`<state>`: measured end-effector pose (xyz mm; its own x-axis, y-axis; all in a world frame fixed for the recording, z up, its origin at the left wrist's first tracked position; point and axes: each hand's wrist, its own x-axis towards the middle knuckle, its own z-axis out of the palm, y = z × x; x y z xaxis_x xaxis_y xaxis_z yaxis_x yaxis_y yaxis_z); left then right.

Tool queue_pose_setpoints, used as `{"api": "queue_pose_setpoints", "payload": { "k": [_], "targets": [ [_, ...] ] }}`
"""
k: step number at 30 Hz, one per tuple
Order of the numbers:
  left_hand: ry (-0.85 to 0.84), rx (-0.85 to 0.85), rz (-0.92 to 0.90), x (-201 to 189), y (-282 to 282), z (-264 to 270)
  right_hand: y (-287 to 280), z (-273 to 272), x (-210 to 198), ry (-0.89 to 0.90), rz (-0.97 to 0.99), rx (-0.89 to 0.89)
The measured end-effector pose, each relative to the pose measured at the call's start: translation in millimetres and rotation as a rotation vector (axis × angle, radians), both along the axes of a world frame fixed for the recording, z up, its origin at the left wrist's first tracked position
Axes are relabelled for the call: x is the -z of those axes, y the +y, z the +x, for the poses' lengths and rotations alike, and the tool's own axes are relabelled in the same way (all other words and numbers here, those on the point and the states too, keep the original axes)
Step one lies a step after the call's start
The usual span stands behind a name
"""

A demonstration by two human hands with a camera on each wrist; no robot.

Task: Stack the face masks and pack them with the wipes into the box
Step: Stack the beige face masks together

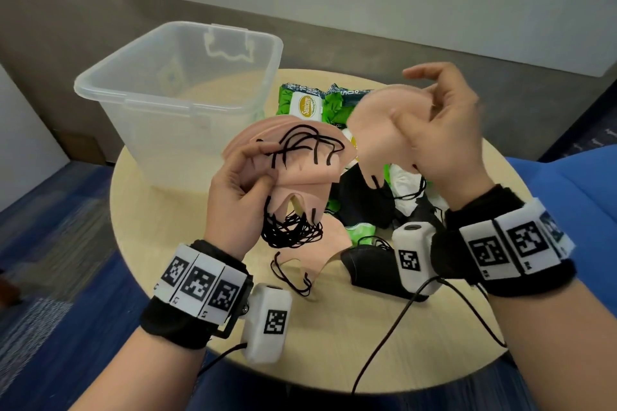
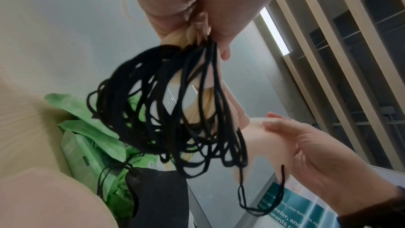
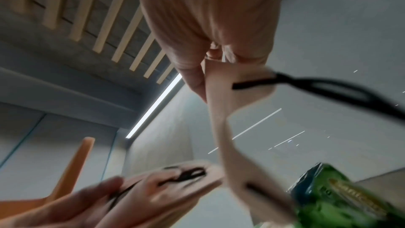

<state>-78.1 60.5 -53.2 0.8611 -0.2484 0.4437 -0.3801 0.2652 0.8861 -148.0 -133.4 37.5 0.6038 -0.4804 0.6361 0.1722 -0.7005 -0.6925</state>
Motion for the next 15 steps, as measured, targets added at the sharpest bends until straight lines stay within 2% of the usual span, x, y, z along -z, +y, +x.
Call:
{"api": "queue_pose_setpoints", "payload": {
  "k": [3, 7, 10, 12, 13, 15],
  "targets": [
    [-0.108, -0.005, -0.014, -1, -1, -1, 28, 6, 10, 0.066, -0.041, -0.092],
    [-0.187, 0.040, -0.002, 0, -2, -1, 52, 14, 19, 0.298, -0.001, -0.311],
    [-0.222, 0.042, 0.027, 0, 0, 1, 58, 19, 14, 0.504, 0.143, -0.485],
    [-0.235, 0.040, 0.037, -1, 1, 1, 56, 21, 10, 0.572, 0.288, -0.549],
    [-0.233, 0.050, 0.033, -2, 1, 0, 53, 21, 9, 0.570, 0.296, -0.559],
    [-0.224, 0.074, 0.018, -2, 2, -1, 48, 21, 7, 0.556, 0.132, -0.541]
  ]
}}
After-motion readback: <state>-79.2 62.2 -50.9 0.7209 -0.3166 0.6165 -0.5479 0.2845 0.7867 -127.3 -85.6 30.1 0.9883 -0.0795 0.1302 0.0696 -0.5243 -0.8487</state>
